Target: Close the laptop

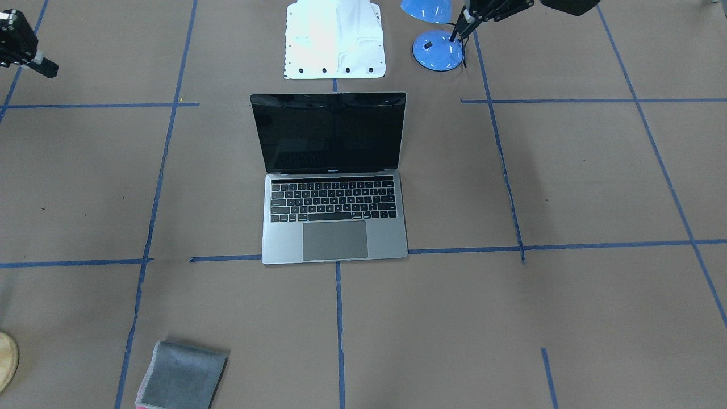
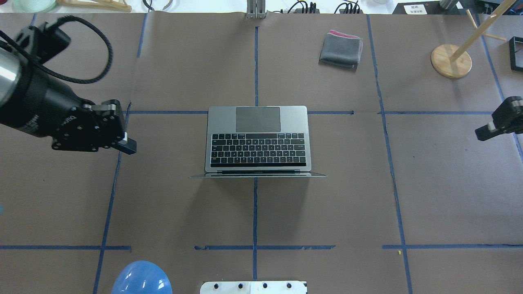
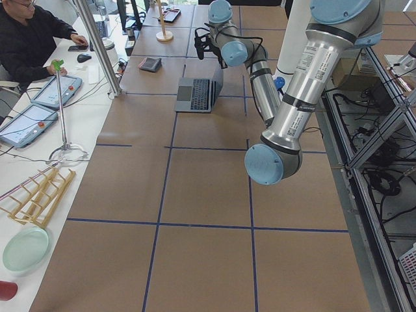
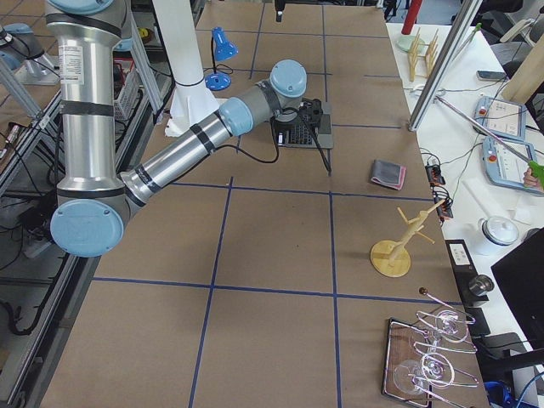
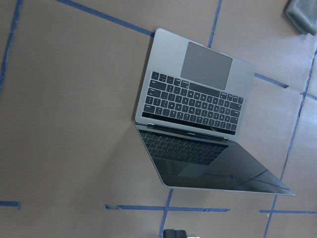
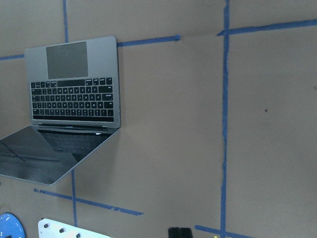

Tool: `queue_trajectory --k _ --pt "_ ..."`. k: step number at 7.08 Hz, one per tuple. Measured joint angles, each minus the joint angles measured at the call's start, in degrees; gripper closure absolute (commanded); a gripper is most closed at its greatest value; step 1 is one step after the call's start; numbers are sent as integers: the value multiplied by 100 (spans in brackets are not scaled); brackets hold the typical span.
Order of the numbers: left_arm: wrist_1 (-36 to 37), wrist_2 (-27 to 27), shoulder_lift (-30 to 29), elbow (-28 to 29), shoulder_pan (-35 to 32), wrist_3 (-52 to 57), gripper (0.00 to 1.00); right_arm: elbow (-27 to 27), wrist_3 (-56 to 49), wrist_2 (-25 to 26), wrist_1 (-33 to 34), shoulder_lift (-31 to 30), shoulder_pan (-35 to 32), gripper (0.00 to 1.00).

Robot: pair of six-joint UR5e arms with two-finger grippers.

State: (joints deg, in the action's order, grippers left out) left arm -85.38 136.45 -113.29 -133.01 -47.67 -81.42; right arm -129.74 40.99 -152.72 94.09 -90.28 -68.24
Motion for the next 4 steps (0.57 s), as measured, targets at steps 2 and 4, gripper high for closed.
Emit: queue_trajectory --k 2,4 --pt "-3 -660 -317 114 835 -334 98 -47 1687 796 -1304 234 1303 98" --pt "-11 -1123 -516 264 1346 -638 98 34 3215 2282 -2331 604 2885 98"
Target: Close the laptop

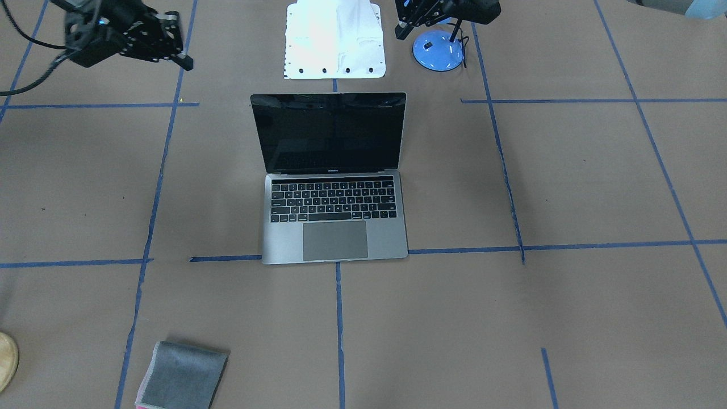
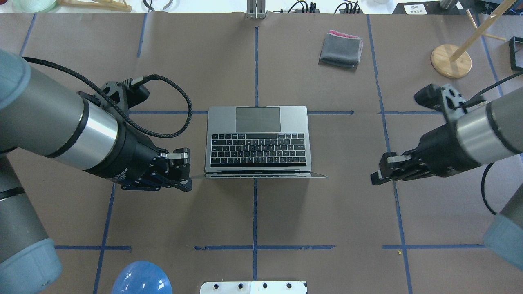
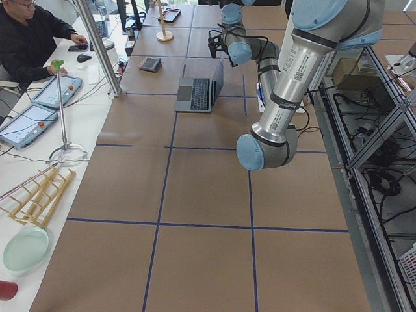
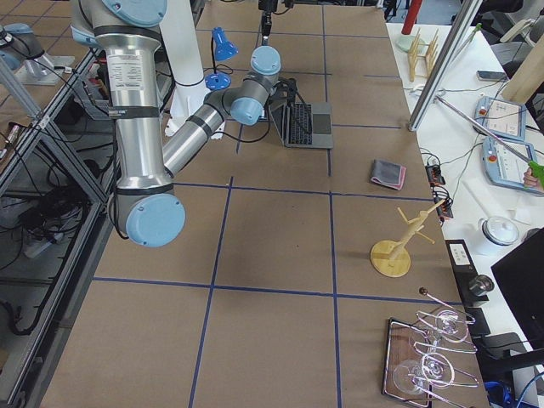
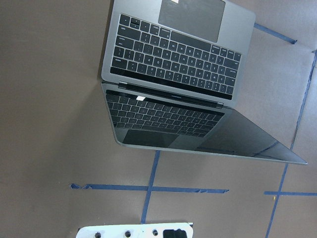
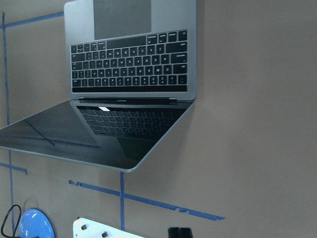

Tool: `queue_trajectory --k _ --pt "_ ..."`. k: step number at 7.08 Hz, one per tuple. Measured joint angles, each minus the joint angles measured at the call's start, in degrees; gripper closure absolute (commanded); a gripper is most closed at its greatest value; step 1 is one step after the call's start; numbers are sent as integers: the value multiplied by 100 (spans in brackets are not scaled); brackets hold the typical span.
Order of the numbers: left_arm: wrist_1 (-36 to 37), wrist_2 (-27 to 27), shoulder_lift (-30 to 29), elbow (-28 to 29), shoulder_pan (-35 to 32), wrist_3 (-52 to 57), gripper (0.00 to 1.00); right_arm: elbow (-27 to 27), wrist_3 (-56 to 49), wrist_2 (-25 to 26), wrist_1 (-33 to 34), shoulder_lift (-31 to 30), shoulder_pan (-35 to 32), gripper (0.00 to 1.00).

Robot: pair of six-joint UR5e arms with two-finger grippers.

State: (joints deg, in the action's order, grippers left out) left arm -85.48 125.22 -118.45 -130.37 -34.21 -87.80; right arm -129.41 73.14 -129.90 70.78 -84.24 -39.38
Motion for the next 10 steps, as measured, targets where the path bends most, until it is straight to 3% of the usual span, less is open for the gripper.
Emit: queue_trajectory --k 2,5,7,10 --pt "-40 -377 -177 288 346 -145 98 44 562 1319 -198 243 1171 98" --pt "-94 -800 -333 817 664 -131 98 324 719 2615 -196 677 2001 99" --pt "-109 -837 -496 1220 684 -121 98 510 722 3192 -183 906 2165 99" --pt "-318 -841 -531 1585 746 -128 98 579 706 3530 -181 959 2131 99"
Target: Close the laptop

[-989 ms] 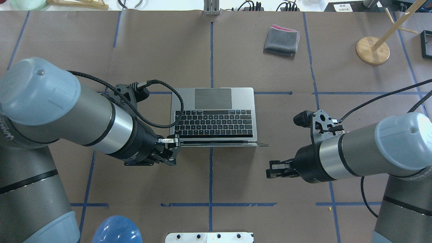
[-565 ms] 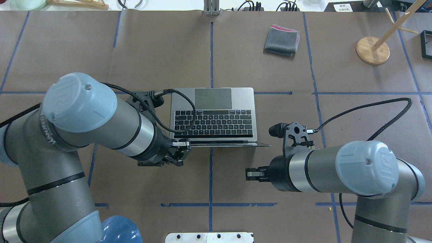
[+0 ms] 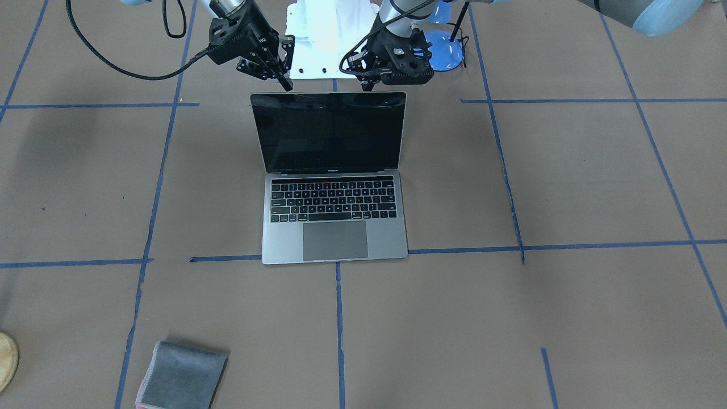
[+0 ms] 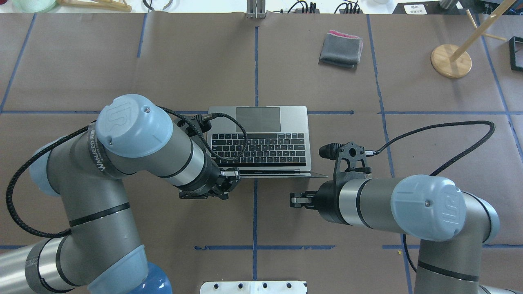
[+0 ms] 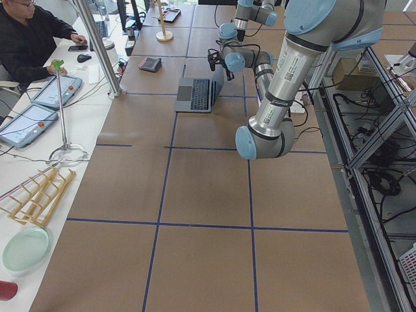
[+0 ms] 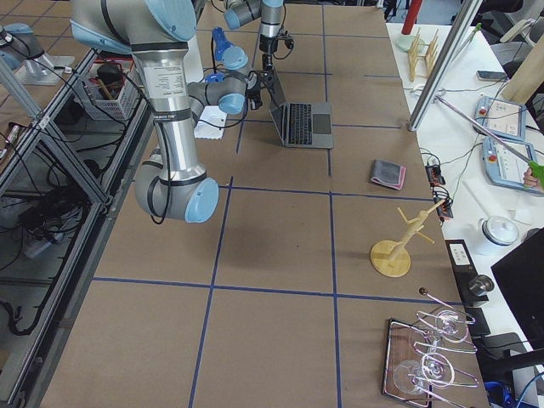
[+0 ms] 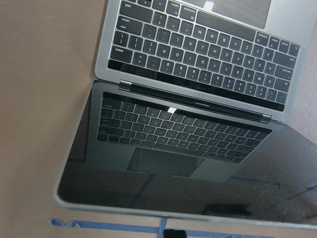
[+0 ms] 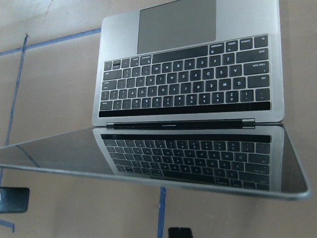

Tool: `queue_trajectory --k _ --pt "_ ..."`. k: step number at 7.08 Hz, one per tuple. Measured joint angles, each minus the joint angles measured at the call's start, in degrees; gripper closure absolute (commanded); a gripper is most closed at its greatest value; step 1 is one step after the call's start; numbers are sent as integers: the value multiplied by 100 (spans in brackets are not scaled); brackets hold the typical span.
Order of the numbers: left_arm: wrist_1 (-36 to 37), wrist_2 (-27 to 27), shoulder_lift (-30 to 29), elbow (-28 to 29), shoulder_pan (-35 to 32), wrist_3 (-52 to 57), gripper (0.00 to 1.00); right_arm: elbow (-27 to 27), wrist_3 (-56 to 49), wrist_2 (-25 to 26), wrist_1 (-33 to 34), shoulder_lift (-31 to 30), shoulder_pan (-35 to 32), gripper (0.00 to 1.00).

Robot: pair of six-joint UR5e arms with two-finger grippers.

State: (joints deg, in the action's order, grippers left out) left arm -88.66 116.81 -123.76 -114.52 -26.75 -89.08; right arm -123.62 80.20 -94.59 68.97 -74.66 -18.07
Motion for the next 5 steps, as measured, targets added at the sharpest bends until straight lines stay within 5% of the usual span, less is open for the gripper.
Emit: queue_trajectory --k 5 --pt "-70 0 -48 -2 -353 33 98 208 -44 27 10 282 -315 100"
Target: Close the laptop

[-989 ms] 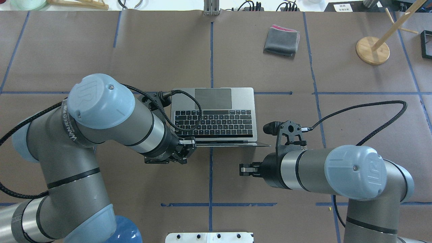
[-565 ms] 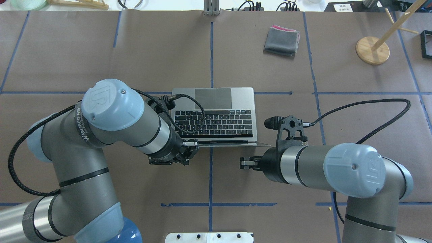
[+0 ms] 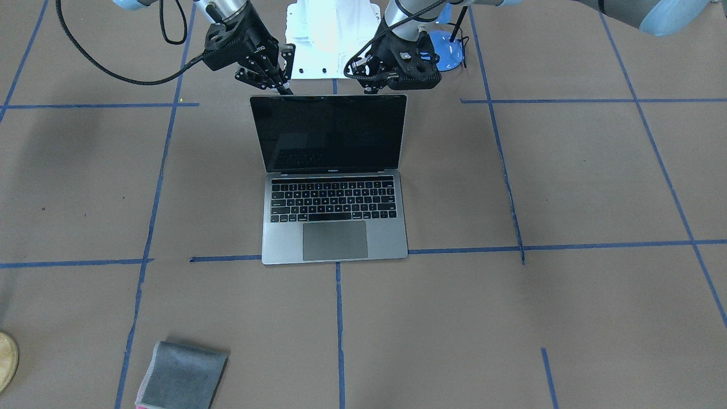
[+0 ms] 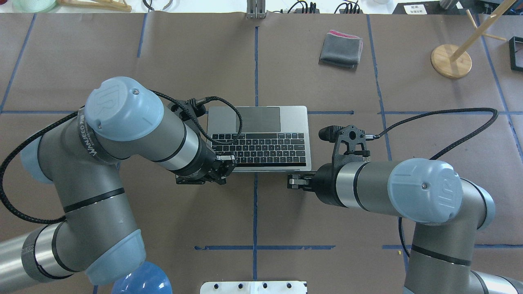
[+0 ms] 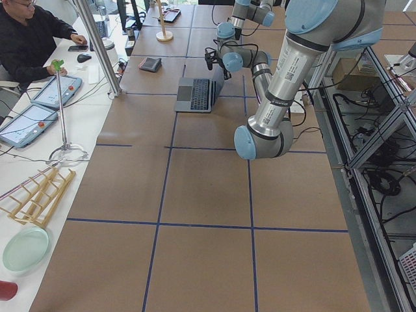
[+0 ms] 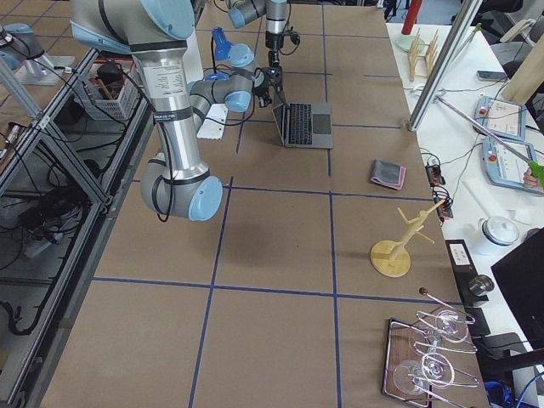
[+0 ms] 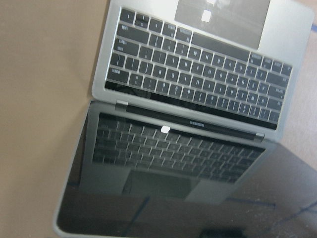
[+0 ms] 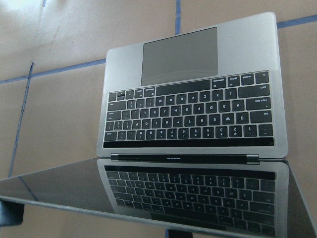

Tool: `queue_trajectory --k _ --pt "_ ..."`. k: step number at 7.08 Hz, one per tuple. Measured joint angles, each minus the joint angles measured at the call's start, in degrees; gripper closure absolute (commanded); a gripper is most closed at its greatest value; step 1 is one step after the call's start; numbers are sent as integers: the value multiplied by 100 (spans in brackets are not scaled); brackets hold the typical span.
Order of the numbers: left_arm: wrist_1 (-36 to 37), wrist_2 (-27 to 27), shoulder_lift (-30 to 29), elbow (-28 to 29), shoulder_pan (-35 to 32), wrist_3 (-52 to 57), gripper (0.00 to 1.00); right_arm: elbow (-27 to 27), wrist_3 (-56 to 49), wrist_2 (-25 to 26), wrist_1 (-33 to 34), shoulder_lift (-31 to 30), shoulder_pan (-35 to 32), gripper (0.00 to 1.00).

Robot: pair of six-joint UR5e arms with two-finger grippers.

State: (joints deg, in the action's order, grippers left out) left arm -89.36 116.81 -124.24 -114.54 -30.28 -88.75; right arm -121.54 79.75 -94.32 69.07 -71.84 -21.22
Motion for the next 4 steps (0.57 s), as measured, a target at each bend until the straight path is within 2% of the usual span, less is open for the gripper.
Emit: queue_trajectory --k 2,4 --pt "-182 0 -38 51 -210 9 98 94 -17 -29 -11 107 -199 100" --pt "-334 2 -236 424 -385 131 98 239 -13 -54 -20 224 -488 100"
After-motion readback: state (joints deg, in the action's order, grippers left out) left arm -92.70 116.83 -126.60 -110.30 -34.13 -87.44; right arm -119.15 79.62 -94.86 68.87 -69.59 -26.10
